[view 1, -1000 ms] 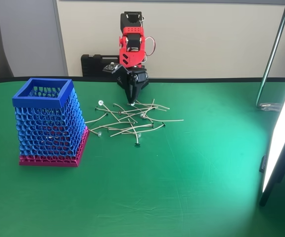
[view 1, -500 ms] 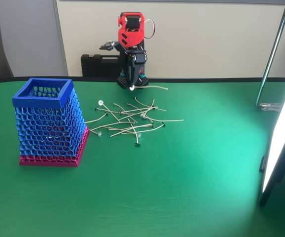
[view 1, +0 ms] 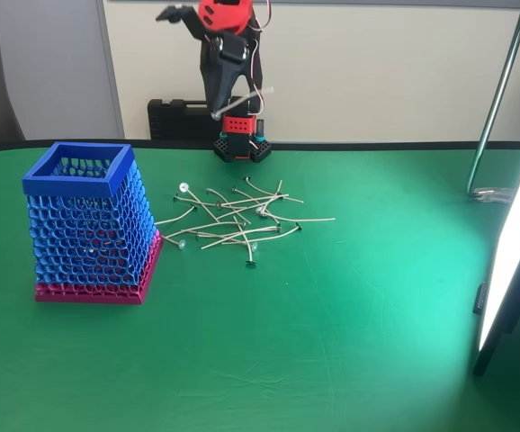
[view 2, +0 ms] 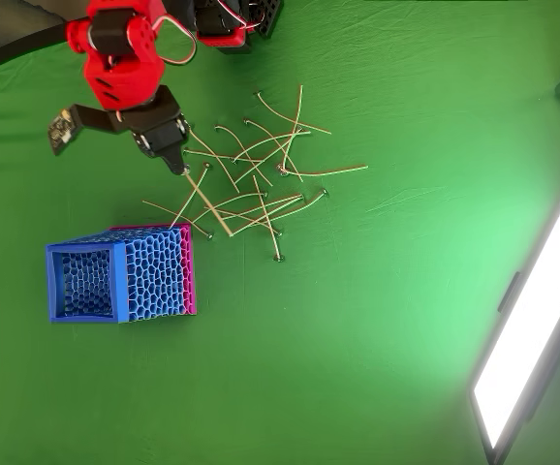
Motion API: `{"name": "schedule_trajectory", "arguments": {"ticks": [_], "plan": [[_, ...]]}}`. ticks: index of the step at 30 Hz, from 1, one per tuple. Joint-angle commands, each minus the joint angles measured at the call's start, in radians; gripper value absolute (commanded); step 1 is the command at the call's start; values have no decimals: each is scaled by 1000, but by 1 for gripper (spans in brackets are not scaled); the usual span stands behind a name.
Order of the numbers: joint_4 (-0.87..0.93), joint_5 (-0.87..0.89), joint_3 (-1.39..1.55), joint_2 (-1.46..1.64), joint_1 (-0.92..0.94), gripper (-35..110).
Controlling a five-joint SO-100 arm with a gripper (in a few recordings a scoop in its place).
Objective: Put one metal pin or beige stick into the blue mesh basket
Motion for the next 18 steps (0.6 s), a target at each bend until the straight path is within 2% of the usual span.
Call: {"name": "schedule_trajectory", "arguments": {"ticks": [1,8,18], "plan": [[3,20,-146,-20,44,1],[-2,61,-357,-140,129,1],[-132,144,-555,-342,235,1]]}}
